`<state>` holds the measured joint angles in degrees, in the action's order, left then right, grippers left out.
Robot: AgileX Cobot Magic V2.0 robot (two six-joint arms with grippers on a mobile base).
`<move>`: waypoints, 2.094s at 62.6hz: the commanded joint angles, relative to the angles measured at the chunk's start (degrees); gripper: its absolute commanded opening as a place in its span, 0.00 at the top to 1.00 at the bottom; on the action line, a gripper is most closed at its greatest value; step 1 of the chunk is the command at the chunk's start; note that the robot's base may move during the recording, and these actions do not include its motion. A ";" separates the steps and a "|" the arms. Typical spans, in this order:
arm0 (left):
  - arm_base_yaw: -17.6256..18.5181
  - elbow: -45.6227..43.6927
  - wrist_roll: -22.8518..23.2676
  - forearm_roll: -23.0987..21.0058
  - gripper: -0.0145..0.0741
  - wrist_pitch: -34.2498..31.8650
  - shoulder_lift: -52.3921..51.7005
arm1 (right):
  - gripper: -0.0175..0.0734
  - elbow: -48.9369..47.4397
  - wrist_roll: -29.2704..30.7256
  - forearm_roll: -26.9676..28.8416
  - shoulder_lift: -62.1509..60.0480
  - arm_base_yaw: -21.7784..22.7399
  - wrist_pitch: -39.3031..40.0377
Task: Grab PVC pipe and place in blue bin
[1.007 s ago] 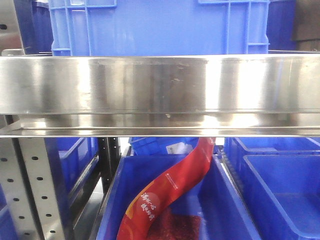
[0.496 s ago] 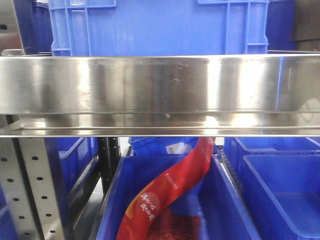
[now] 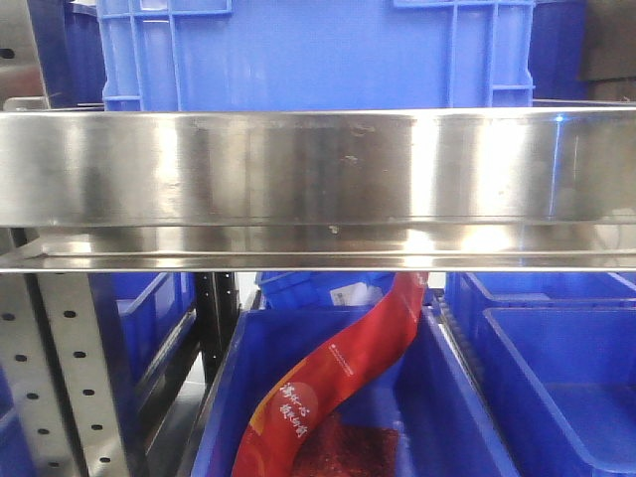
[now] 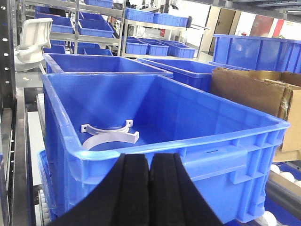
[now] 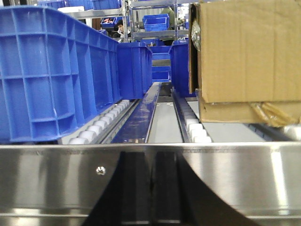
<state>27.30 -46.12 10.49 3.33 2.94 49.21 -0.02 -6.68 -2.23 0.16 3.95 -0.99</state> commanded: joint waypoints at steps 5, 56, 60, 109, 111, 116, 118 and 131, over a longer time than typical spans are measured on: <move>0.41 0.06 0.26 -0.08 0.96 -1.19 -0.39 | 0.99 0.02 3.67 -1.94 -0.16 0.39 0.99; 0.41 0.06 0.26 -0.08 0.96 -1.19 -0.39 | 0.99 0.02 6.35 0.62 -0.16 0.39 2.75; 0.41 0.06 0.26 -0.08 0.96 -1.19 -0.39 | 0.99 0.02 6.35 0.62 -0.16 0.39 2.75; -16.11 38.55 0.26 4.82 0.96 0.15 -37.72 | 0.99 0.02 6.35 0.62 -0.16 0.39 2.75; -17.32 39.89 0.26 4.69 0.96 0.15 -39.40 | 0.99 0.02 6.35 0.62 -0.16 0.39 2.75; -20.38 43.26 0.26 3.32 0.96 0.15 -44.14 | 0.99 0.02 6.35 0.62 -0.16 0.39 2.75; -21.29 44.37 0.02 2.80 0.96 0.15 -45.99 | 0.99 0.02 6.35 0.62 -0.16 0.39 2.75; -26.70 46.12 -3.00 0.06 0.96 -2.44 -49.21 | 0.99 0.02 6.35 0.62 -0.16 0.39 2.75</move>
<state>2.42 -0.13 8.78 4.56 3.67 0.60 -0.02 -0.59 -1.79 0.16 3.95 0.54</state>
